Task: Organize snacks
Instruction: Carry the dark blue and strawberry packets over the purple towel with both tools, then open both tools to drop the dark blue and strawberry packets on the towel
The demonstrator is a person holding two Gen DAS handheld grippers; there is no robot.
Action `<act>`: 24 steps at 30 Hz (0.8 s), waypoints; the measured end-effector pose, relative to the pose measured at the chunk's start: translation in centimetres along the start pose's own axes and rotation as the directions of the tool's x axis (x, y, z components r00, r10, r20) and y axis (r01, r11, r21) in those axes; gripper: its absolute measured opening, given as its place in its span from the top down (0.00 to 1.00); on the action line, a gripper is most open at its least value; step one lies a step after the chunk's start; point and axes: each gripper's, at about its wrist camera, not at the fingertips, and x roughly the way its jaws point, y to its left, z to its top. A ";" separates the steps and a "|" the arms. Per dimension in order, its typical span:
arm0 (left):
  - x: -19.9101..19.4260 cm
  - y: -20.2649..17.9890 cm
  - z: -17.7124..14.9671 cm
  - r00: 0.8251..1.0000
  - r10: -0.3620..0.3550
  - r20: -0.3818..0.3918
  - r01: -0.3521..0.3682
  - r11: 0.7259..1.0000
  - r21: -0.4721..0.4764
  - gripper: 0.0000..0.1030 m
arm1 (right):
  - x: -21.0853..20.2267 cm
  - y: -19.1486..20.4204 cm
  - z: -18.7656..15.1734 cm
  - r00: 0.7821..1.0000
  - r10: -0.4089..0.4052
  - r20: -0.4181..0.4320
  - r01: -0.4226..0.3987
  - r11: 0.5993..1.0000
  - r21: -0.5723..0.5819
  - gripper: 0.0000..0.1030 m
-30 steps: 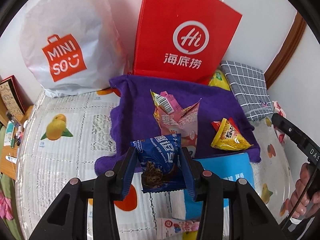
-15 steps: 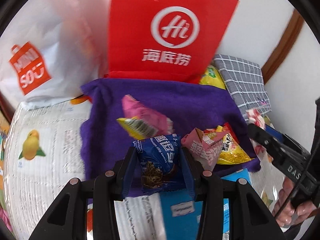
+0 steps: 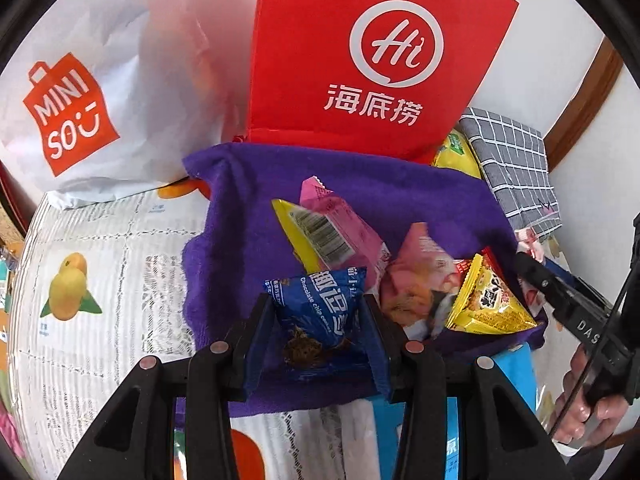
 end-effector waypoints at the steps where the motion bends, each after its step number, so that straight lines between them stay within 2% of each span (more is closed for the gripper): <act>1: 0.1 -0.1 0.1 1.000 0.002 0.002 -0.002 1.000 0.003 0.60 | 0.2 -0.1 0.0 1.000 0.001 -0.002 -0.001 1.000 0.002 0.47; 13: 1.5 -0.4 1.2 1.000 0.027 -0.013 -0.027 1.000 0.002 0.60 | 1.8 0.0 -0.7 0.999 0.007 -0.038 -0.008 1.000 -0.006 0.47; 24: 3.1 -0.7 0.8 0.997 0.031 -0.068 -0.031 1.000 0.000 0.60 | 2.4 -0.3 -1.0 0.999 0.004 -0.035 -0.005 1.000 -0.014 0.45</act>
